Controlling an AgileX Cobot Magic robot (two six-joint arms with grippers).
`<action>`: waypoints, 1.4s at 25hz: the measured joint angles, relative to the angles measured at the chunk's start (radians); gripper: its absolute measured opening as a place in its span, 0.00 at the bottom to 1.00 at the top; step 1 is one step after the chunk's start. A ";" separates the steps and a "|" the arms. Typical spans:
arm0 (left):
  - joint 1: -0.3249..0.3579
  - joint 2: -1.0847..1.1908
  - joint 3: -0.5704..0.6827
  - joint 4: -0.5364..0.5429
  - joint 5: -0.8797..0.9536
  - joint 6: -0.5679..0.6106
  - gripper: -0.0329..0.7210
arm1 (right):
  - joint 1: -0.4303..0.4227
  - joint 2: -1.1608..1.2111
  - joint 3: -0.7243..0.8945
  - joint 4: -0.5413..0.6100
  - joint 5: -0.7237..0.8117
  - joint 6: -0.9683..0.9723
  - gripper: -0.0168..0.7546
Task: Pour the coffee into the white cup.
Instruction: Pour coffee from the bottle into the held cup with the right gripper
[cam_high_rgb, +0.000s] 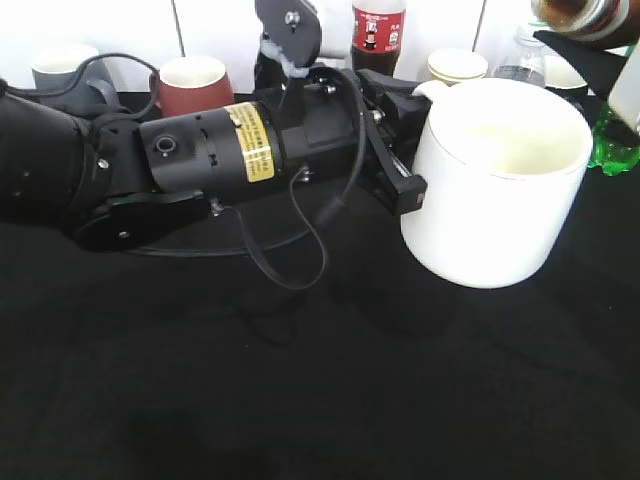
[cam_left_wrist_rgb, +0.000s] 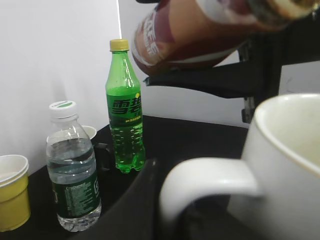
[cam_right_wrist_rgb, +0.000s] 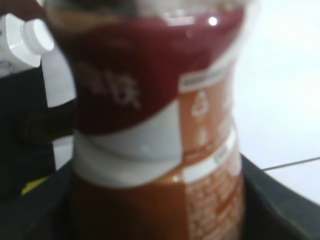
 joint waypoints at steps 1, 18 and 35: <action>0.000 0.000 0.000 0.000 0.000 0.000 0.12 | 0.000 0.000 0.000 0.000 0.000 -0.022 0.69; 0.000 0.000 0.000 -0.012 0.006 0.001 0.12 | 0.000 0.000 0.000 0.000 0.000 -0.180 0.69; 0.000 0.000 0.000 -0.008 0.013 0.003 0.14 | 0.000 0.000 0.000 0.007 -0.001 -0.268 0.69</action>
